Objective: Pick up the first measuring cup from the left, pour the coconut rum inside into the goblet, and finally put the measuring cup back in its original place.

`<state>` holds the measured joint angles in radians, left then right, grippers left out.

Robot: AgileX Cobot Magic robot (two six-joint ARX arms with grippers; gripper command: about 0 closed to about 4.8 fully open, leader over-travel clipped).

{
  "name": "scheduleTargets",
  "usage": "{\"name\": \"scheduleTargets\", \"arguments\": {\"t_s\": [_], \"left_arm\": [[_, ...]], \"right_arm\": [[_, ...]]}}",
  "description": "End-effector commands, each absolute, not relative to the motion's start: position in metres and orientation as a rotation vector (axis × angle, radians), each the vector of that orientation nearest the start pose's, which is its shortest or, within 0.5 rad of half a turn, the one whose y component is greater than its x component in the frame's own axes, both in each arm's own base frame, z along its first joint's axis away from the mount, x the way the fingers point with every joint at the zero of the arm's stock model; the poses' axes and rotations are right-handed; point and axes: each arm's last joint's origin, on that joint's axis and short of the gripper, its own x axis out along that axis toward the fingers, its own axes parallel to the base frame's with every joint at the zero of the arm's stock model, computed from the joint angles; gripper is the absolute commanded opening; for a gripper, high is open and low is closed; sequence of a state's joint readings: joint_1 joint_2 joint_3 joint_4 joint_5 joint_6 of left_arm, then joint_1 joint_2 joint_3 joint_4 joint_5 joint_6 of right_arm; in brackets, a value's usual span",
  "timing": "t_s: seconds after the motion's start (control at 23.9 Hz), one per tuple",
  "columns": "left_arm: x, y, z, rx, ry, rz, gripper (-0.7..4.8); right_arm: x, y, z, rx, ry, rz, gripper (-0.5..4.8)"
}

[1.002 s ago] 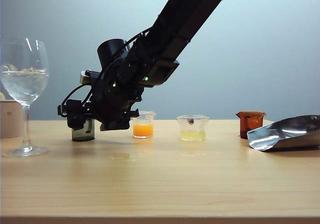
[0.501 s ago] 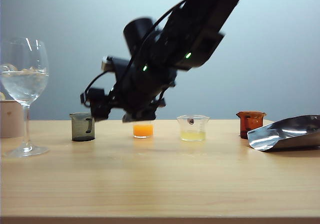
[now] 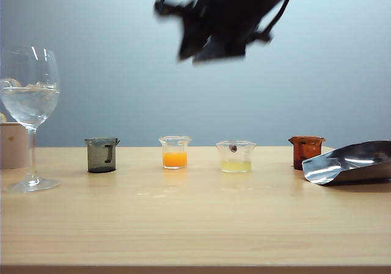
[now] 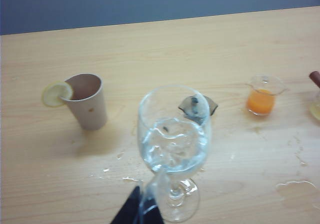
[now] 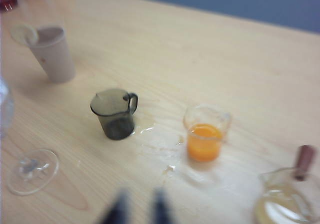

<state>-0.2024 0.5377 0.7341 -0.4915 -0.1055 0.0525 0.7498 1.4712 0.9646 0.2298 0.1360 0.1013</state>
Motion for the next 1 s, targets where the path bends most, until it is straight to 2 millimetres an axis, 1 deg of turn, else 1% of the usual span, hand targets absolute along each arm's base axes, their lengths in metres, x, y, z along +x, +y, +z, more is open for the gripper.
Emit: {"name": "scheduleTargets", "arguments": {"t_s": [0.04,0.13,0.17,0.21,0.25,0.29,0.33,0.38,0.42,0.46,0.5,0.54,0.63,0.67,0.71,0.79,0.88,1.0], "left_arm": [[0.112,-0.02,0.32,0.095,0.276,-0.103,-0.03],[0.112,-0.02,0.32,0.095,0.276,-0.103,-0.03],[0.112,-0.02,0.32,0.095,0.275,-0.103,-0.03],[0.112,-0.02,0.32,0.095,0.276,-0.103,-0.03],[0.112,-0.02,0.32,0.095,0.276,-0.103,-0.03],[0.112,-0.02,0.32,0.095,0.276,-0.103,-0.03],[0.112,-0.02,0.32,0.095,0.276,-0.103,-0.03],[0.112,-0.02,0.32,0.095,0.276,-0.103,-0.03],[0.112,-0.02,0.32,0.095,0.276,-0.103,-0.03],[0.112,-0.02,0.32,0.095,0.276,-0.104,-0.03],[0.112,-0.02,0.32,0.095,0.276,-0.103,-0.03],[0.112,-0.02,0.32,0.095,0.274,-0.102,-0.03],[0.11,-0.018,0.319,0.092,0.269,-0.097,-0.03],[0.106,-0.016,0.319,0.088,0.254,-0.083,-0.03],[0.104,-0.015,0.318,0.085,0.243,-0.072,-0.03],[0.096,-0.009,0.315,0.076,0.213,-0.026,-0.03],[0.09,-0.003,0.308,0.069,0.195,0.025,-0.03],[0.087,0.001,0.288,0.065,0.199,0.072,-0.03]], "right_arm": [[0.225,0.2,0.303,-0.04,0.275,0.588,-0.05],[0.212,0.182,0.322,-0.032,0.26,0.583,-0.05],[0.201,0.168,0.334,-0.023,0.247,0.582,-0.05],[0.195,0.158,0.341,-0.016,0.239,0.578,-0.05],[0.183,0.141,0.352,-0.005,0.225,0.569,-0.05],[0.175,0.13,0.359,0.0,0.216,0.559,-0.05],[0.162,0.114,0.367,0.009,0.204,0.538,-0.05],[0.154,0.103,0.371,0.013,0.197,0.521,-0.05],[0.138,0.084,0.375,0.01,0.183,0.482,-0.05],[0.131,0.077,0.375,0.012,0.178,0.464,-0.05],[0.114,0.06,0.371,0.02,0.169,0.432,-0.05],[0.106,0.054,0.368,0.022,0.168,0.419,-0.05],[0.08,0.037,0.357,0.029,0.156,0.383,-0.05],[0.064,0.027,0.347,0.041,0.129,0.368,-0.05],[0.056,0.024,0.342,0.047,0.116,0.362,-0.05],[0.041,0.014,0.324,0.098,0.076,0.291,-0.05],[0.039,0.012,0.304,0.141,0.074,0.231,-0.05],[0.052,0.017,0.279,0.168,0.085,0.228,-0.05]]}}
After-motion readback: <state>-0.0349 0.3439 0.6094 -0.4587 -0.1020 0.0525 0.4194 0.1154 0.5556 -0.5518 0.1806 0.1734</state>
